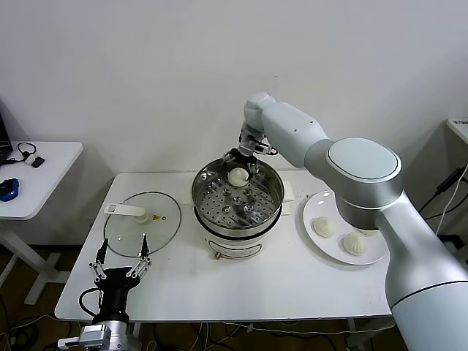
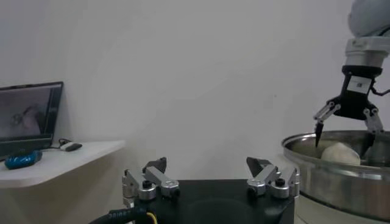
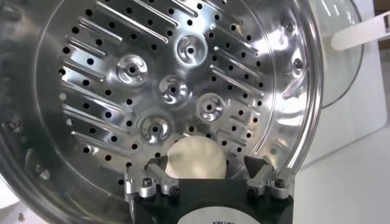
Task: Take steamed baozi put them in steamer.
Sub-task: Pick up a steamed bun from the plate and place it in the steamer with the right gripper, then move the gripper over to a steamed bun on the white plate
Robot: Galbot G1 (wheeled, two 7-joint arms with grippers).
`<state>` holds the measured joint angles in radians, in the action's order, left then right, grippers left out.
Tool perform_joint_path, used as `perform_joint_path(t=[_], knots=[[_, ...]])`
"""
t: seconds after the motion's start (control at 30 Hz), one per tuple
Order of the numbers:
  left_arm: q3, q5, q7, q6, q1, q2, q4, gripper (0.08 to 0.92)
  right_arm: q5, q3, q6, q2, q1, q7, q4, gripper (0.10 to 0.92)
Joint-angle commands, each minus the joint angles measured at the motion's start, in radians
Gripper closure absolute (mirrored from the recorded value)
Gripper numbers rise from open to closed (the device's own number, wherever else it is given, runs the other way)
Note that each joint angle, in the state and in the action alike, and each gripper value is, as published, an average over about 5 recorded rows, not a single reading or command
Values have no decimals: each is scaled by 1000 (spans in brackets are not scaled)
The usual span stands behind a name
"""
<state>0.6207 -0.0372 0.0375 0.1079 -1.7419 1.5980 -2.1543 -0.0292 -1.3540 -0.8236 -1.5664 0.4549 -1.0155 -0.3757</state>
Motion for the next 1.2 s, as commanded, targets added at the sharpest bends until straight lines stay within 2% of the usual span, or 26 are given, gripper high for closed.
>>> perform_joint_path(t=[0.03,0.2,0.37,0.57,0.8,1.2], knots=[[0,0,-1,-3,-3,-1,-7,177,-200,-134,-49,64,93,-25,-132,203],[-2,0,-2,-5,-8,-3,-14,177,-432,-323,-49,159,224,-59,-334,203],[-7,-1,-2,-5,-14,-5,-21,177,-517,-439,-8,237,331,-61,-477,203],[-16,-2,-1,-4,-22,-6,-24,177,-607,-539,277,321,424,-28,-607,203],[-21,-3,-1,-3,-23,-7,-25,177,-696,-619,566,392,475,16,-689,203],[-20,0,-1,-2,-19,-6,-18,177,-664,-660,881,491,480,23,-778,203]])
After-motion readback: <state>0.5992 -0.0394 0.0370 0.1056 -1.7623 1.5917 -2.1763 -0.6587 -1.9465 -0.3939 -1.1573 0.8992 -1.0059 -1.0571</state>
